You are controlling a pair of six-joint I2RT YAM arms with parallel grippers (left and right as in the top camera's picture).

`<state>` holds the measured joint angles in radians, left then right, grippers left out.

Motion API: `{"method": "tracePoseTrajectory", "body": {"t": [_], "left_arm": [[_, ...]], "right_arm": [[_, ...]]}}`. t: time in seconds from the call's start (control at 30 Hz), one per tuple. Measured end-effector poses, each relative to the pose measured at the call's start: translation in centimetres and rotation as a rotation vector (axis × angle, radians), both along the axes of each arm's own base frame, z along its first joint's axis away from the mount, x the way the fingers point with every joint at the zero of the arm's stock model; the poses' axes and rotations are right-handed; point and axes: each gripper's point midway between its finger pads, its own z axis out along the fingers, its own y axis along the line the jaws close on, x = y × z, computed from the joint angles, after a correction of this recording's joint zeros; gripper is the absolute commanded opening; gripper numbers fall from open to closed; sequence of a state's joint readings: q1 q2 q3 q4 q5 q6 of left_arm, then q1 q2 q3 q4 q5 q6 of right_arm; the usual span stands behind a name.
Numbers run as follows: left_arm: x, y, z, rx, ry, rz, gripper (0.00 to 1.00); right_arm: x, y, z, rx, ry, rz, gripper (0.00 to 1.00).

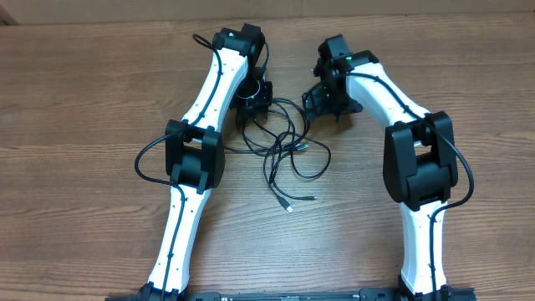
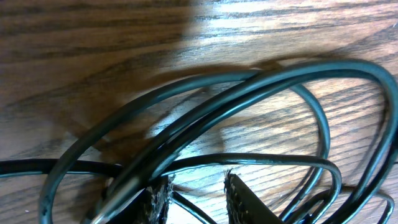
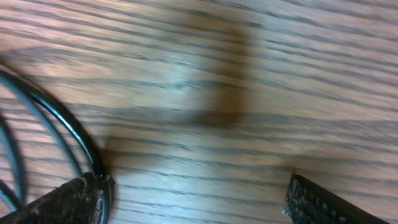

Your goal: Untangle cables

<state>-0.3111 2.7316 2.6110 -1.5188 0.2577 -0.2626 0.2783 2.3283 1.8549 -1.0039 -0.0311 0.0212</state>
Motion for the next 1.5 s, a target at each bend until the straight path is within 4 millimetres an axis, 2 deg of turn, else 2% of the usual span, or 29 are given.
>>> {"method": "tracePoseTrajectory", "body": {"t": [0.1,1.07,1.37,1.5], "left_arm": [[0.0,0.0,0.0,0.0,0.0,0.0,0.32],[0.0,0.0,0.0,0.0,-0.001,0.0,0.33],[0.0,0.0,0.0,-0.001,-0.001,0.0,0.33],[0.0,0.0,0.0,-0.001,-0.001,0.0,0.33]], "right_arm": [[-0.1,-0.4,0.0,0.013,0.013,-0.011,0.98],[-1.2,-0.1,-0.2,0.028,0.026,0.008,0.96],[-2.2,1.3,-0.4,-0.017,0.031,0.023,0.82],[-2.1,1.1,-0.5,-0.06,0.014,-0.033,0.75]]}}
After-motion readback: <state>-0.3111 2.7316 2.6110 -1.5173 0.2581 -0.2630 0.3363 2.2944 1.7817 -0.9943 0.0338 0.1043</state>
